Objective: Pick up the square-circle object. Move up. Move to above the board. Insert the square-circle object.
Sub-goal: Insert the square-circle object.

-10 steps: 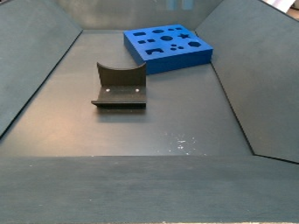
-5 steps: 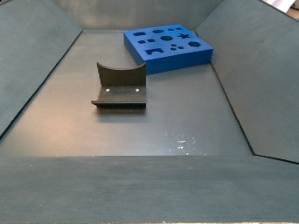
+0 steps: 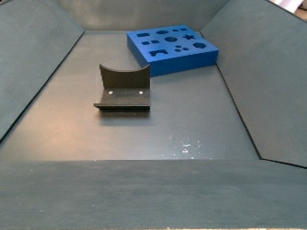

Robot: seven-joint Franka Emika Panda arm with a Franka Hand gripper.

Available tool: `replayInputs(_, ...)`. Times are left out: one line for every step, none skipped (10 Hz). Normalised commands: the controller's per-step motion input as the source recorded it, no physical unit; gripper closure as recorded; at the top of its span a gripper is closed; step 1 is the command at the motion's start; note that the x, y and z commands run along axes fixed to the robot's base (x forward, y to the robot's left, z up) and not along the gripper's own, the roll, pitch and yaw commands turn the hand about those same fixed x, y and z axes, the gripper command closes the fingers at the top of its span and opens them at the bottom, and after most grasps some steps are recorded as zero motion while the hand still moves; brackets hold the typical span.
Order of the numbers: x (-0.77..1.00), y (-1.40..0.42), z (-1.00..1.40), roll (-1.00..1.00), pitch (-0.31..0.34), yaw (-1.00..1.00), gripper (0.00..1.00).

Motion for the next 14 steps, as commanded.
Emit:
replayInputs(-0.05,-0.08,-0.06,-0.05,0.000,0.10,1.00)
replayInputs(-0.03,-0.04,-0.05,-0.05,0.000,0.09,1.00)
replayInputs(-0.16,0.00,0.00,-0.01,-0.009,0.10,1.00)
replayInputs(0.00,0.00,0.00,-0.01,0.000,0.00,1.00)
replayInputs(-0.02,0.00,-0.02,-0.02,-0.001,0.00,1.00)
replayInputs(-0.09,-0.12,-0.19,-0.09,0.000,0.09,1.00)
replayInputs(-0.03,-0.49,-0.41,-0.02,0.126,0.57,1.00)
replayInputs(-0.08,-0.24,-0.45,-0.03,0.159,0.74,1.00)
replayInputs(0.00,-0.15,-0.57,0.00,0.171,0.92,1.00)
replayInputs(0.00,-0.12,-0.60,0.00,0.161,0.96,1.00)
replayInputs(0.00,-0.21,-0.59,0.00,0.151,0.90,1.00)
replayInputs(-0.09,-0.40,-0.49,0.00,0.110,0.69,1.00)
replayInputs(-0.19,-0.72,-0.41,0.01,0.031,0.42,1.00)
replayInputs(-0.23,-0.87,-0.38,0.05,0.000,0.31,1.00)
